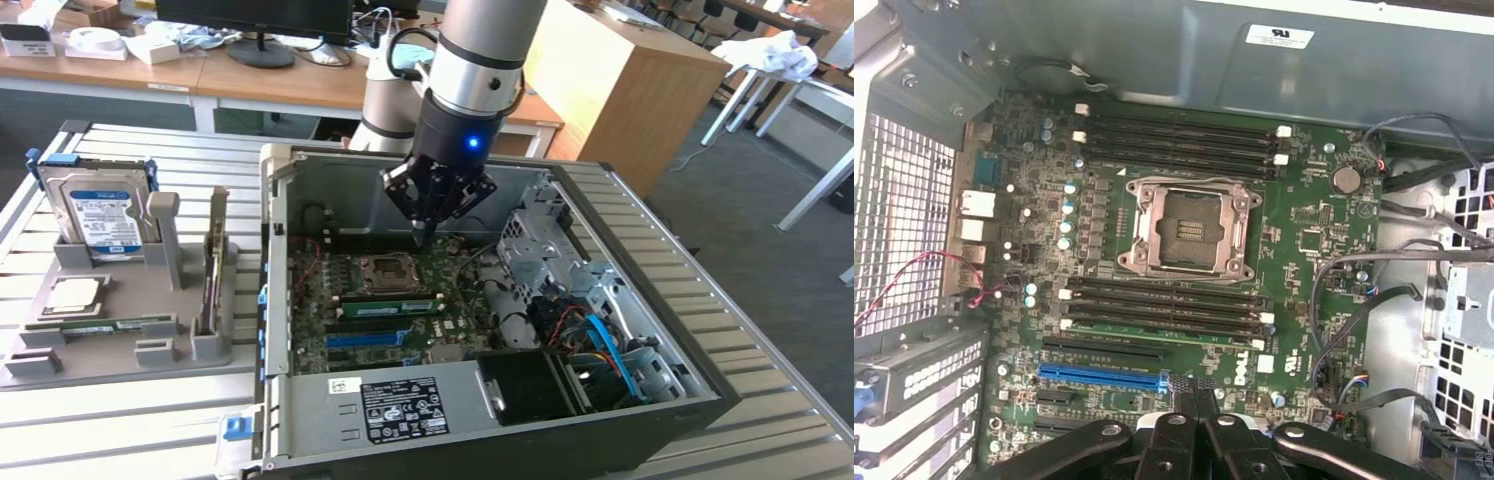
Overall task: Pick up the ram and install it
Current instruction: 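Press down the ram until it locks into place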
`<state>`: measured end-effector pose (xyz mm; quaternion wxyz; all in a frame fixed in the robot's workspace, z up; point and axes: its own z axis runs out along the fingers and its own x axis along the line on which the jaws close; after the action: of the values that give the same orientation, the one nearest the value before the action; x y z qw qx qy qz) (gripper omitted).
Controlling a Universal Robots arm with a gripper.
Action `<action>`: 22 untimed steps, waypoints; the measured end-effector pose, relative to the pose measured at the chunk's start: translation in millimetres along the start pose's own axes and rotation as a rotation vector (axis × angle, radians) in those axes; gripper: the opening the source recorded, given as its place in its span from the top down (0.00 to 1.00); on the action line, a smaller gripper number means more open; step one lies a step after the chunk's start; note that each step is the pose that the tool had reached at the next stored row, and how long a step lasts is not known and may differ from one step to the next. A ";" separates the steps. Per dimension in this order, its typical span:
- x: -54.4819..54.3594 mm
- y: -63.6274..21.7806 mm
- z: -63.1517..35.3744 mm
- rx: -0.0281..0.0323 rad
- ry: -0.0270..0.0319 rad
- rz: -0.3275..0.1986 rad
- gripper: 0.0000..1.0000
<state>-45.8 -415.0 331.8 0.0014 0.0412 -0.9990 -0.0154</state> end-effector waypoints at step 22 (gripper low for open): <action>0.0 0.1 0.0 -0.0003 0.0009 0.039 0.90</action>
<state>-45.8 -414.9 331.8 0.0022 0.0220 -0.9996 -0.0155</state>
